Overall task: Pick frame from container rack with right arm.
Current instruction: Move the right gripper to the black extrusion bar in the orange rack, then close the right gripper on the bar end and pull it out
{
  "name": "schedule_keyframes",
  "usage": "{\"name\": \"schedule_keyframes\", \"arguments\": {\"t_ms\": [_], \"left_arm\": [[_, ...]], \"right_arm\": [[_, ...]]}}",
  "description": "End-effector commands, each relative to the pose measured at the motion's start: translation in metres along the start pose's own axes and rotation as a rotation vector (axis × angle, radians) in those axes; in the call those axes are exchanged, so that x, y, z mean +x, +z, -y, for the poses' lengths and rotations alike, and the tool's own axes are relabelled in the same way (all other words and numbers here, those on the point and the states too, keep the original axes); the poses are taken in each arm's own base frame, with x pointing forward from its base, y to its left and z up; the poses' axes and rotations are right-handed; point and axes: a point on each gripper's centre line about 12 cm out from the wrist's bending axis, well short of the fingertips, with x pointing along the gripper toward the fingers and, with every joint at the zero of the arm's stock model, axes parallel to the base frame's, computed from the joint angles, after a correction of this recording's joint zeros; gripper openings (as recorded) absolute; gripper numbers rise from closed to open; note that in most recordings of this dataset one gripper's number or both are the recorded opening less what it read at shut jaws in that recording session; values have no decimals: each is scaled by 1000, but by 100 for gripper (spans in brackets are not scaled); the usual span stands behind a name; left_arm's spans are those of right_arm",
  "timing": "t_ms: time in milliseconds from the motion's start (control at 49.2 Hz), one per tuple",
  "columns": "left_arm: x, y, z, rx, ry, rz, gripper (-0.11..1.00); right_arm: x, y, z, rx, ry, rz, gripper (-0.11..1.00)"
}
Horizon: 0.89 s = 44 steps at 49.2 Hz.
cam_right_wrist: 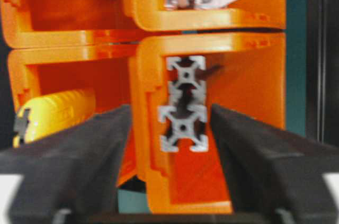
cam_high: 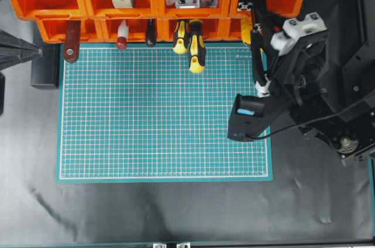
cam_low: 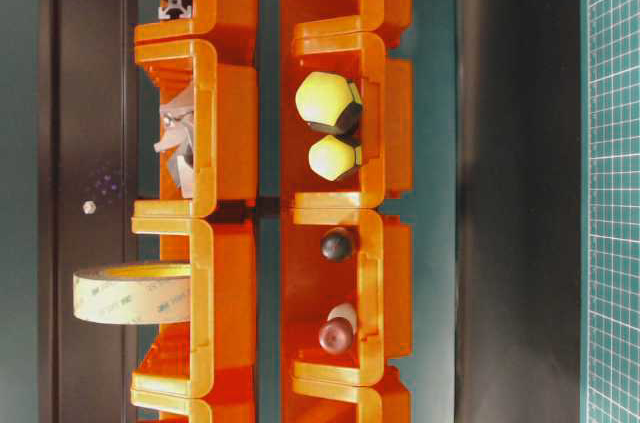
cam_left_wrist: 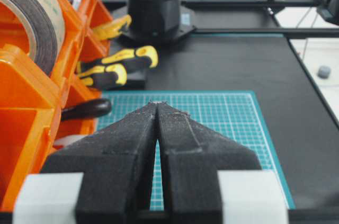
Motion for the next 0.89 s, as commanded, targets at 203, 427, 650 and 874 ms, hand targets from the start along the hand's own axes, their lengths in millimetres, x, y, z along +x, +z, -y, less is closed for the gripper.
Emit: {"name": "schedule_keyframes", "arguments": {"t_ms": [203, 427, 650, 874], "left_arm": [[-3, 18, -1, 1, 3, 52, 0], [-7, 21, -1, 1, 4, 60, 0], [-8, 20, -1, 1, 6, 48, 0], [-11, 23, -1, 3, 8, 55, 0]], "right_arm": [[-5, 5, 5, 22, -12, -12, 28], [-29, 8, 23, 31, -126, -18, 25], [-73, 18, 33, 2, -181, 21, 25], [-128, 49, 22, -88, -155, 115, 25]]}}
